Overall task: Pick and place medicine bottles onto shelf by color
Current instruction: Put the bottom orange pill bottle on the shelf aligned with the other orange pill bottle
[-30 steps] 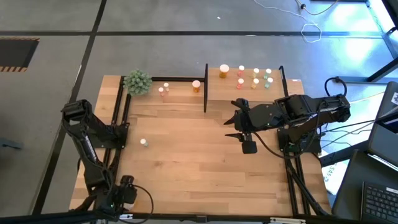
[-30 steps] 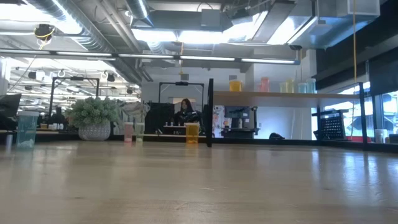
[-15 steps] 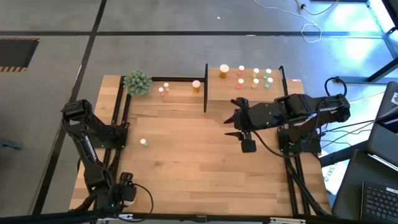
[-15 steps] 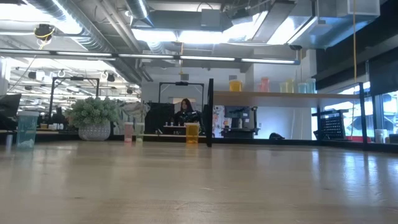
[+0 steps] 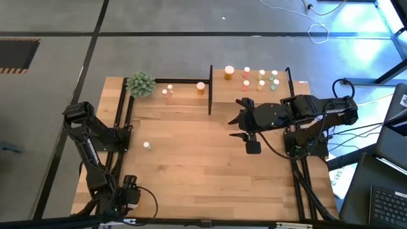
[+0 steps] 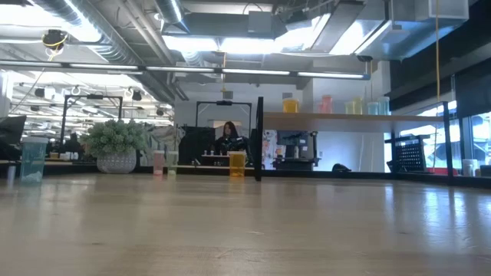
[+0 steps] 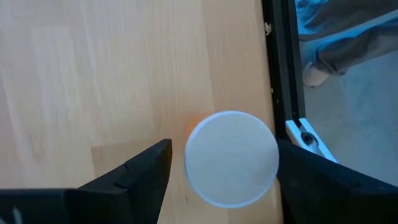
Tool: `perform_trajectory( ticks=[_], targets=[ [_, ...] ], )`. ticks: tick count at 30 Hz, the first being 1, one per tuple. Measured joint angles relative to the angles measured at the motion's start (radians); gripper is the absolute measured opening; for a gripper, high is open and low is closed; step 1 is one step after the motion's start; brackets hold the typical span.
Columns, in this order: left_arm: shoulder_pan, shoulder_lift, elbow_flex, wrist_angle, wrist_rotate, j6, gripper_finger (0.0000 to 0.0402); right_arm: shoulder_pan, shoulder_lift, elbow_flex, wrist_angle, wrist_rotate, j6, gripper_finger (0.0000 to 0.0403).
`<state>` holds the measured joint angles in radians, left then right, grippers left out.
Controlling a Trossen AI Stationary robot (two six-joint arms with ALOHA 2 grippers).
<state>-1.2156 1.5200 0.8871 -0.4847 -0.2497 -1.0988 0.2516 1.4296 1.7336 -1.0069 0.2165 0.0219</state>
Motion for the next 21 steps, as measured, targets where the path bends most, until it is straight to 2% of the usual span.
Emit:
perform_trajectory(
  ticks=[15,21],
  targets=[
    [-0.001,0.000,0.000,0.036,-0.003,-0.017,0.0268,0.000,0.000,0.000,0.000,-0.002,0.000,0.0190],
    [-0.001,0.000,0.000,0.036,-0.004,-0.018,0.0268,0.000,0.000,0.000,0.000,-0.093,-0.002,0.0190]
  ],
)
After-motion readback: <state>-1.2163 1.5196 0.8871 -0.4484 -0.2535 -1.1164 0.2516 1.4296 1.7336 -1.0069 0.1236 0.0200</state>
